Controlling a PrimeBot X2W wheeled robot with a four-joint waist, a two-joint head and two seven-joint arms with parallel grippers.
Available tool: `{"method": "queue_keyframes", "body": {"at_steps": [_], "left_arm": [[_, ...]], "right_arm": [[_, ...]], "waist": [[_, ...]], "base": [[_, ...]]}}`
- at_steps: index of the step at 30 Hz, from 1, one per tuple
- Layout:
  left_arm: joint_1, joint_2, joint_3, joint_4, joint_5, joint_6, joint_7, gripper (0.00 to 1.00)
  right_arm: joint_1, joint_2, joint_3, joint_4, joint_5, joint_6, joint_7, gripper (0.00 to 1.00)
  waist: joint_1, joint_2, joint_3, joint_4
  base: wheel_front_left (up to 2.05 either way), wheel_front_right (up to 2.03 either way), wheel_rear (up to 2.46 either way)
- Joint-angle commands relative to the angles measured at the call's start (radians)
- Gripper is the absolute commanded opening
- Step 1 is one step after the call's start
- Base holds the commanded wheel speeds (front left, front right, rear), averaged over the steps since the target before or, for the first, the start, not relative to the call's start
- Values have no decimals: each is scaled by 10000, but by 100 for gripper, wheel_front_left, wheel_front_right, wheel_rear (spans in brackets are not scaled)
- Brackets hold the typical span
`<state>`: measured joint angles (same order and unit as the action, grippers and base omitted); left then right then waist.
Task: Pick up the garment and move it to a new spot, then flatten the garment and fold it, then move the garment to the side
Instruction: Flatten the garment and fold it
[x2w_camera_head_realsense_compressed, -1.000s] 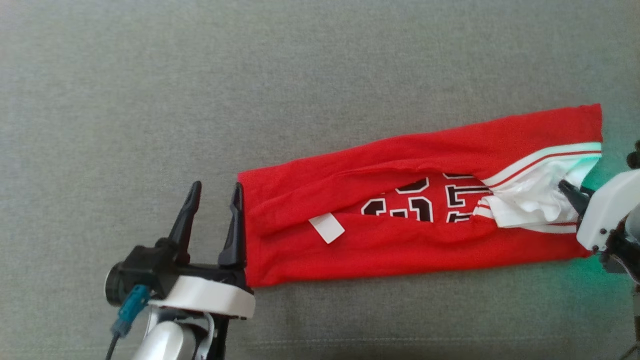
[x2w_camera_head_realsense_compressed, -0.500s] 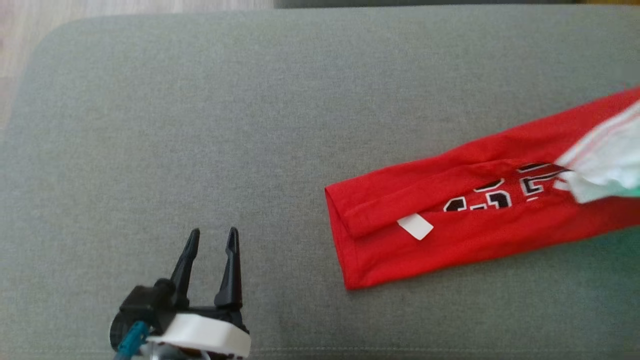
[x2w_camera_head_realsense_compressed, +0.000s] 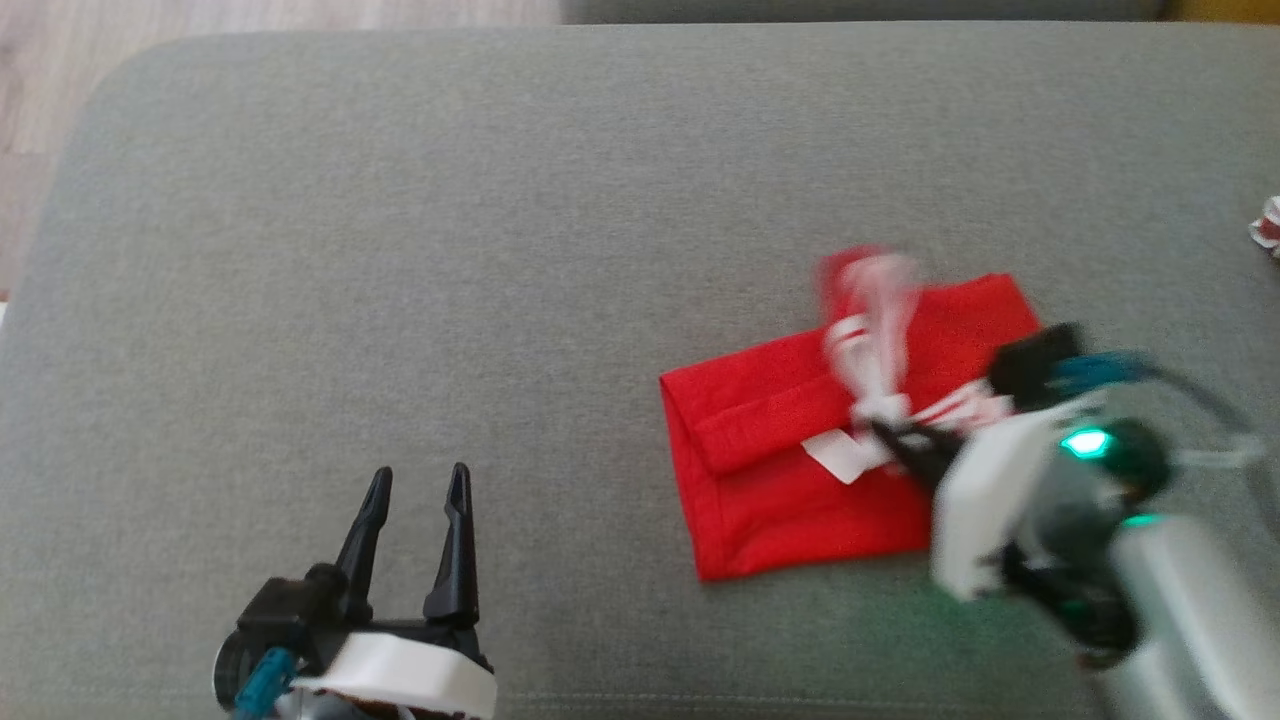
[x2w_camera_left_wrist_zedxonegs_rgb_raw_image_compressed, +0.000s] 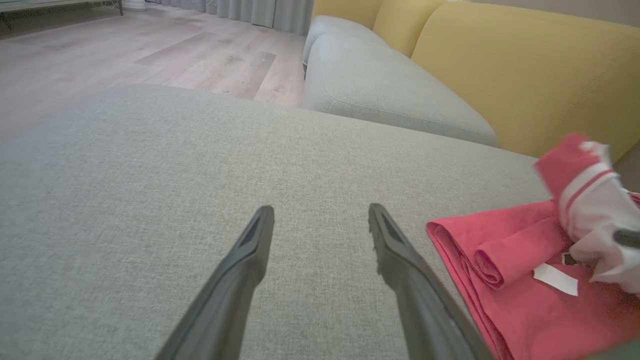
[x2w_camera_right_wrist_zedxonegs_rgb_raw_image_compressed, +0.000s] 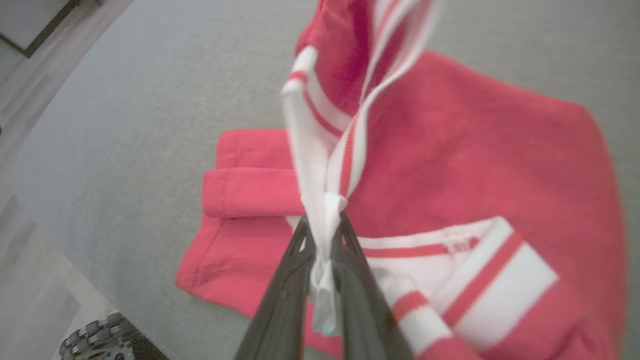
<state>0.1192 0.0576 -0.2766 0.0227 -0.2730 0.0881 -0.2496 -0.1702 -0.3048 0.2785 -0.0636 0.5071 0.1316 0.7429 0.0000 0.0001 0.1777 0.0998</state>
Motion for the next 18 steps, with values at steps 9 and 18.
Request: {"method": "queue_keyframes", "body": {"at_steps": [9,18], "left_arm": [[-347,-73,168,-302,-121,148,-122,100],[-295,-73,173,-250,-188,220,-122,100]], "right_arm": [[-860,1363,1704,1366,-571,-9,-898,0],[-856,2026,1533,1871,-524,-9,-1619,100]], "waist": [[0,-1,42,581],[0,-1,-7,598]], "base": [[0,0,0],[0,0,0]]}}
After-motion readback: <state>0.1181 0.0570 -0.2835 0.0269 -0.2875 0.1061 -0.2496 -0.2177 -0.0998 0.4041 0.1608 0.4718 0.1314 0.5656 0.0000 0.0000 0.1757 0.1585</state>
